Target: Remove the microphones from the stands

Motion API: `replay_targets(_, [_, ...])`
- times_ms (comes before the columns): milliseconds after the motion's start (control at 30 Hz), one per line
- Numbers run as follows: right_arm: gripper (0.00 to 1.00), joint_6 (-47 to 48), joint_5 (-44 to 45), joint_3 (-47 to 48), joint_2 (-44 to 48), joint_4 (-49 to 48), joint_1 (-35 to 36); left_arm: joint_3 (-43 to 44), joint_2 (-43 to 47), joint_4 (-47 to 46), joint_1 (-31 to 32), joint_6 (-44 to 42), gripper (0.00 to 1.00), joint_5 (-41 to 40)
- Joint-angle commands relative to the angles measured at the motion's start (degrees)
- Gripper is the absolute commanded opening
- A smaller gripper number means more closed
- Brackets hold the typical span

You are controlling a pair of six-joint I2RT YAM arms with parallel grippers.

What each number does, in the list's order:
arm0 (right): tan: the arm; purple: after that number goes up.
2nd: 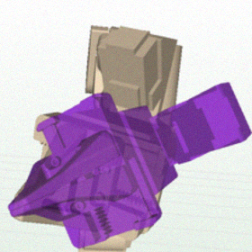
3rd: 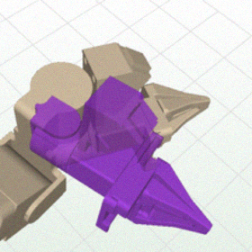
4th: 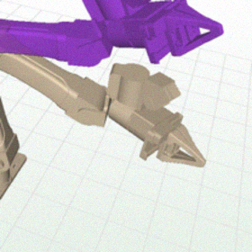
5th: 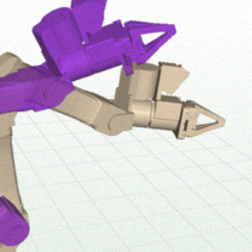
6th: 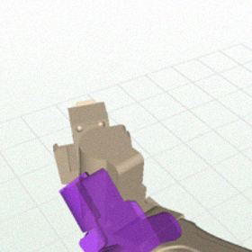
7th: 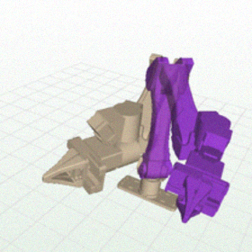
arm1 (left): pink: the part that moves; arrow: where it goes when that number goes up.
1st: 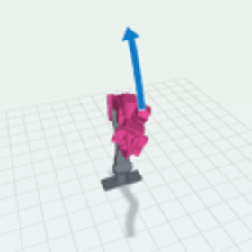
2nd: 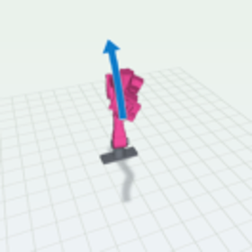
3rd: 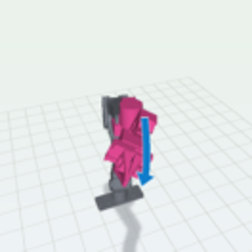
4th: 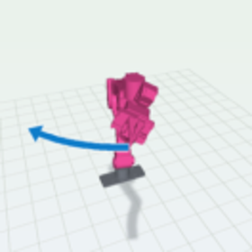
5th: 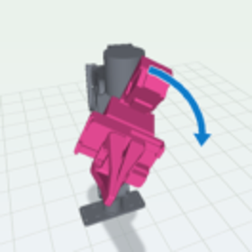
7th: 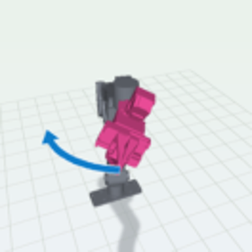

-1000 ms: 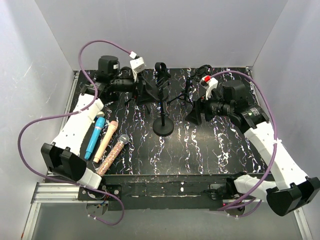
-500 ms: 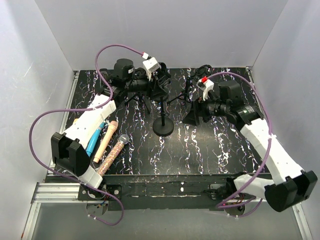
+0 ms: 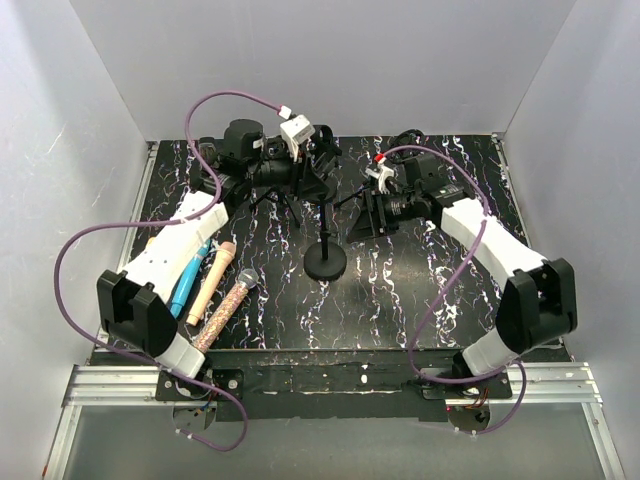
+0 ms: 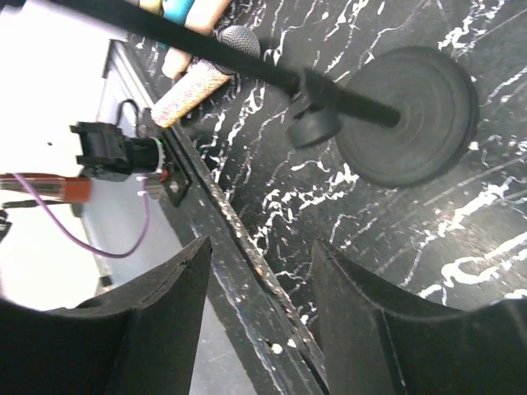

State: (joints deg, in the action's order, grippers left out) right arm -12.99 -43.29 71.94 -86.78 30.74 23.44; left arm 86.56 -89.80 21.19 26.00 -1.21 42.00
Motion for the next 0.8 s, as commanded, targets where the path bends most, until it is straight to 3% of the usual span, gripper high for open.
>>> replay_targets(0, [0.56,-7.82,-10.75,0.84,-4.35,-7.52,-1.29,-2.71,7.61,4.39,0.02,1.49,0.0,2.47])
replay_targets(200, [0.53,-17.41,-16.04,-0.93,-9.63,-15.88,-1.12,-9.82,14.64,2.37,0.02,-2.3,0.0,-2.79])
replay_targets(467, [0.56,-19.35,-17.79,1.7,-14.72,-15.89,3.27,-15.81,20.19,-0.71,0.02,-1.69,0.0,-9.03])
replay_targets(767, [0.59,-22.94,-16.47,2.85,-19.56,-16.41,5.56,-18.45,22.74,-3.26,0.02,-4.24,0.0,-9.22])
